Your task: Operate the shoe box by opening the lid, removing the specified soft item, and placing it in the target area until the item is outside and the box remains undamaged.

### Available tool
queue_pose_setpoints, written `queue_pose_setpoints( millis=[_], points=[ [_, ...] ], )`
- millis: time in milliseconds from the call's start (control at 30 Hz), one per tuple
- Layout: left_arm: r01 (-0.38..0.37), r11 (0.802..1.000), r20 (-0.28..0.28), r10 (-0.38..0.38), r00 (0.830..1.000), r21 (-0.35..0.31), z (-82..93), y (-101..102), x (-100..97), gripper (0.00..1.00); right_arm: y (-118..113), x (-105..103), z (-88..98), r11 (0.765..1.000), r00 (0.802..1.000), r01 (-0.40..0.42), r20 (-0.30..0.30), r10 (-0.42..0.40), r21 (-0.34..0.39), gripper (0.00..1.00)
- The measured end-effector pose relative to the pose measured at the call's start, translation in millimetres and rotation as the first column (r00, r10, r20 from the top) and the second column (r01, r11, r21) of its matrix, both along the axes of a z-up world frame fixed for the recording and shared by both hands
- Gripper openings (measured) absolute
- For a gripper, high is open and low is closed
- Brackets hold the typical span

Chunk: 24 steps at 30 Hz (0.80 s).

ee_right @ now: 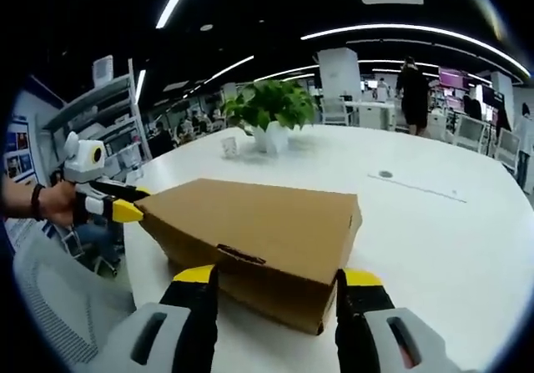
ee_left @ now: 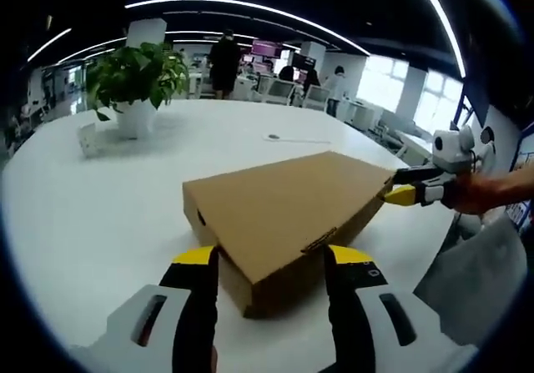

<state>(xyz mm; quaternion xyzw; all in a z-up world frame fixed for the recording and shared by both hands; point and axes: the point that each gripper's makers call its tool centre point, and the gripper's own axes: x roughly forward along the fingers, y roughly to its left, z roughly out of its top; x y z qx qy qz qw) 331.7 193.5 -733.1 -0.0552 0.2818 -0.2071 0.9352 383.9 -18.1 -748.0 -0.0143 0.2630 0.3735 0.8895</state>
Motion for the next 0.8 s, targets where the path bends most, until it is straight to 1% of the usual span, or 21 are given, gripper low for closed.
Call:
queue_pose_setpoints(
  millis=[33,133,533,800],
  points=[
    [0.000,1.000,0.003,0.000,1.000,0.003,1.4,0,0.5,0.52,0,1,3.8,1.000,1.000,0.007,0.005,-0.007,0.014,0.54],
    [0.003,1.000,0.014,-0.003,1.000,0.011,5.6,0,1.7,0.52,1,3,9.2,1.000,1.000,0.015,0.014,-0.016,0.024,0.54],
    [-0.004,1.000,0.037,0.004,0.999,0.009,17.6,2,4.6,0.52,2,6,20.3,0.998,0.999,0.035,0.023,-0.036,0.054,0.54],
    [-0.008,1.000,0.060,0.008,0.998,-0.002,28.9,3,9.0,0.51,4,15,36.1,0.996,0.998,0.043,0.047,-0.046,0.072,0.53]
  ],
)
